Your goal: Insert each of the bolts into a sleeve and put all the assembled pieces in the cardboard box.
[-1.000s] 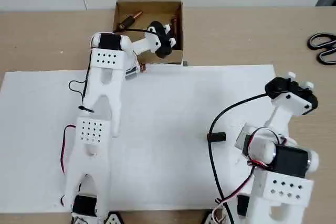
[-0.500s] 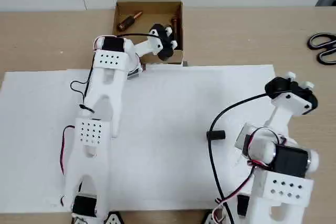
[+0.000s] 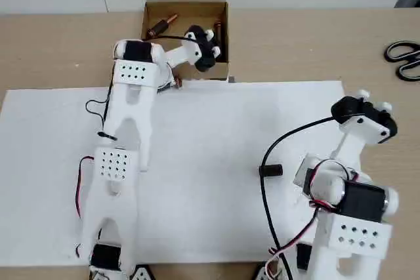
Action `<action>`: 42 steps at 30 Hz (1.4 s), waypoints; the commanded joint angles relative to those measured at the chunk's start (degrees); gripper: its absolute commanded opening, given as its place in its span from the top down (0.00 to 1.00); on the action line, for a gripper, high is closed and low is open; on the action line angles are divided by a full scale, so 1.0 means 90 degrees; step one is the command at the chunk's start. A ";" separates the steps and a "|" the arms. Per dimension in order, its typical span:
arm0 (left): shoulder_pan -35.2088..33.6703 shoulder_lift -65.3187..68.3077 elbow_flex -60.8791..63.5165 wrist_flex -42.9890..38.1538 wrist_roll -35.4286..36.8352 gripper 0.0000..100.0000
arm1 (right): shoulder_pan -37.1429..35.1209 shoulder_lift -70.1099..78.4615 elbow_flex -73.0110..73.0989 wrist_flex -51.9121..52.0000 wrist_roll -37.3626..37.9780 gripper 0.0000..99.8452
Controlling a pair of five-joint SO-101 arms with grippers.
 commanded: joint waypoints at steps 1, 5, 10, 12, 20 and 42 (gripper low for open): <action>0.0078 -0.0274 -0.1031 0.0518 0.0010 1.00 | -0.0044 -0.0034 -0.0029 -0.0112 -0.0039 1.00; 0.0098 -0.0303 -0.1333 0.0508 0.0010 1.00 | -0.0044 -0.0034 -0.0029 -0.0112 -0.0039 1.00; 0.0088 -0.0303 -0.1363 0.0508 0.0020 1.00 | -0.0044 -0.0034 -0.0029 -0.0112 -0.0039 1.00; 0.0068 -0.0244 -0.1343 0.0508 0.0029 1.00 | -0.0044 -0.0034 -0.0029 -0.0112 -0.0039 1.00; 0.0088 -0.0234 -0.0308 0.0274 0.0029 0.88 | -0.0044 -0.0024 -0.0029 -0.0112 -0.0039 1.00; 0.0127 -0.0244 0.0581 -0.0274 0.0029 0.87 | -0.0063 -0.0024 -0.0020 -0.0112 -0.0049 1.00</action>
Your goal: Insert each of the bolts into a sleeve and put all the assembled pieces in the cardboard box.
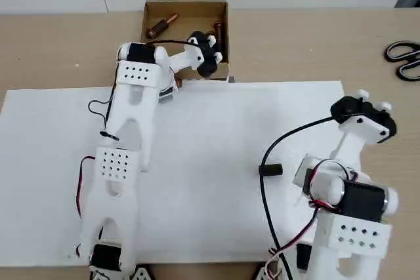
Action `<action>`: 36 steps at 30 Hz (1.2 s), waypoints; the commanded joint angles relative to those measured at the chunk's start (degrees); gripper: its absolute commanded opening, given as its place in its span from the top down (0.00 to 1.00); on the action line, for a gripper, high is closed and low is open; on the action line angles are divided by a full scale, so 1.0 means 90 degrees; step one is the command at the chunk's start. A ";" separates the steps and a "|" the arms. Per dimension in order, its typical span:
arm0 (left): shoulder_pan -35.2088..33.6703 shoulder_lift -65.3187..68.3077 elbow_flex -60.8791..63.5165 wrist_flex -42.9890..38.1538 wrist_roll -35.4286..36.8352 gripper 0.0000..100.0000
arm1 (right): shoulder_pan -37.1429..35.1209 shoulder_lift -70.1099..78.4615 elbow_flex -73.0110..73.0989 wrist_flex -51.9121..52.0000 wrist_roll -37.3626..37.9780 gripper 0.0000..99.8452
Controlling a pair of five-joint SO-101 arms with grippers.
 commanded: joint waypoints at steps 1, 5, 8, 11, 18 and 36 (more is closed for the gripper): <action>0.0088 -0.0254 -0.0034 -0.0107 0.0029 0.87 | -0.0034 -0.0024 -0.0020 -0.0112 -0.0029 1.00; 0.0117 -0.0293 -0.0278 -0.0068 0.0029 0.87 | -0.0034 -0.0044 -0.0020 -0.0112 -0.0029 1.00; 0.0117 -0.0244 -0.0659 -0.0068 0.0029 0.87 | -0.0034 -0.0073 -0.0020 -0.0103 -0.0020 1.00; 0.0166 -0.0225 -0.0689 -0.0107 0.0029 0.87 | -0.0034 -0.0073 -0.0020 -0.0103 -0.0020 1.00; 0.0303 0.0254 -0.0718 -0.0342 0.0010 0.87 | -0.0034 -0.0073 -0.0020 -0.0103 -0.0020 1.00; 0.0127 0.0625 -0.0698 -0.0811 0.0010 0.94 | -0.0034 -0.0083 -0.0029 -0.0093 -0.0020 1.00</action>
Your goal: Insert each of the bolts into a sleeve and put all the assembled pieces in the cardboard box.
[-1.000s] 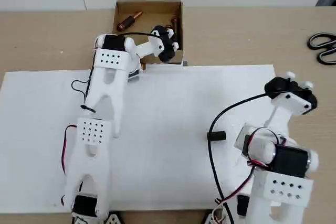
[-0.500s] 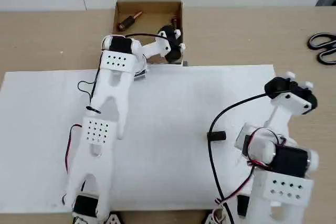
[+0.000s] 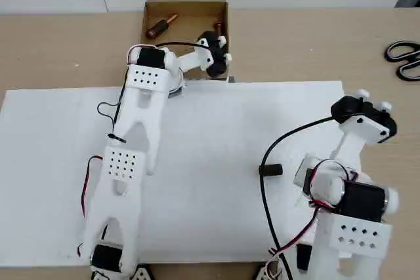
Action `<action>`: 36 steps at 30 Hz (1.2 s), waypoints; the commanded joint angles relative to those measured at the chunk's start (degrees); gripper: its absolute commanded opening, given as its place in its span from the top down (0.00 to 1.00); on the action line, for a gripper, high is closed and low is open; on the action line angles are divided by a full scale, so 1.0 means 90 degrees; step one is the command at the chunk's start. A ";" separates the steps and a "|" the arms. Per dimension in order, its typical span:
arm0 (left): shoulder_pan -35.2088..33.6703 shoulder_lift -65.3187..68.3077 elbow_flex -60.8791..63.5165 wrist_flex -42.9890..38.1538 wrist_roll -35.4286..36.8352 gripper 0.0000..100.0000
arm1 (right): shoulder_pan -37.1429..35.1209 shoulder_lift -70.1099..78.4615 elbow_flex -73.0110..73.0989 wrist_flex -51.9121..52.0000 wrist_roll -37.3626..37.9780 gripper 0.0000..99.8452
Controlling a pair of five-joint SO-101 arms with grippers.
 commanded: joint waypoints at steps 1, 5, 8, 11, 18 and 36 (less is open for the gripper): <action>-0.0147 -0.0010 -0.0103 -0.0274 0.0000 0.93 | -0.0034 -0.0083 -0.0029 -0.0093 -0.0020 1.00; -0.0244 -0.0010 -0.0103 -0.0225 0.0000 0.86 | -0.0034 -0.0083 -0.0029 -0.0093 -0.0020 1.00; -0.0313 -0.0010 -0.0103 -0.0078 0.0000 0.83 | -0.0044 -0.0083 -0.0029 -0.0093 -0.0010 1.00; -0.0410 -0.0010 -0.0103 -0.0088 0.0000 0.83 | -0.0044 -0.0083 -0.0029 -0.0093 -0.0010 1.00; -0.0440 0.0322 -0.0161 -0.0098 -0.0010 0.83 | -0.0044 -0.0083 -0.0039 -0.0073 -0.0010 1.00; -0.0400 0.0303 -0.0220 0.0440 -0.0332 0.96 | -0.0034 -0.0083 -0.0049 -0.0054 -0.0010 1.00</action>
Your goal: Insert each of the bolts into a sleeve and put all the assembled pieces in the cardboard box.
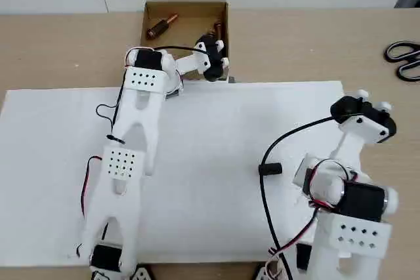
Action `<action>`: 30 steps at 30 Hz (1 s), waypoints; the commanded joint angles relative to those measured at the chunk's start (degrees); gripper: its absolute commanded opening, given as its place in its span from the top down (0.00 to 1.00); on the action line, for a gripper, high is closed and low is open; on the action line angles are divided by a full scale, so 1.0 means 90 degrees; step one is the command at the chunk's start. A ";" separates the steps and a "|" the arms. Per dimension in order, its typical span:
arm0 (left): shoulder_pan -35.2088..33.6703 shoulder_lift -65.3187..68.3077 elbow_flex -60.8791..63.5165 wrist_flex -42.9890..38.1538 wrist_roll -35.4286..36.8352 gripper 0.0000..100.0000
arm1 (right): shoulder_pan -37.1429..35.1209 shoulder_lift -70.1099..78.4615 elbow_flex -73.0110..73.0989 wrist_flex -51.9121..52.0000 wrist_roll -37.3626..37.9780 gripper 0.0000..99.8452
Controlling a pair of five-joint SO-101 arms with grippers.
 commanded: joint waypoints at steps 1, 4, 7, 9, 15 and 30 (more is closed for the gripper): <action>-0.0254 -0.0010 -0.0063 0.0371 -0.0029 0.97 | -0.0034 -0.0083 -0.0049 -0.0054 -0.0010 1.00; -0.0254 -0.0068 -0.0493 0.0742 -0.0029 1.00 | -0.0024 -0.0083 -0.0049 -0.0054 -0.0010 1.00; -0.0205 -0.0195 -0.0825 0.1065 -0.0020 1.00 | -0.0024 -0.0083 -0.0049 -0.0054 -0.0010 1.00; -0.0195 -0.0332 -0.0845 0.1065 -0.0010 1.00 | -0.0024 -0.0083 -0.0049 -0.0054 -0.0010 1.00; -0.0156 -0.0762 -0.0835 0.1065 0.0020 1.00 | -0.0024 -0.0083 -0.0049 -0.0054 -0.0010 1.00; -0.0166 -0.2559 0.0620 0.1065 0.0029 1.00 | -0.0034 -0.0083 -0.0049 -0.0073 -0.0010 1.00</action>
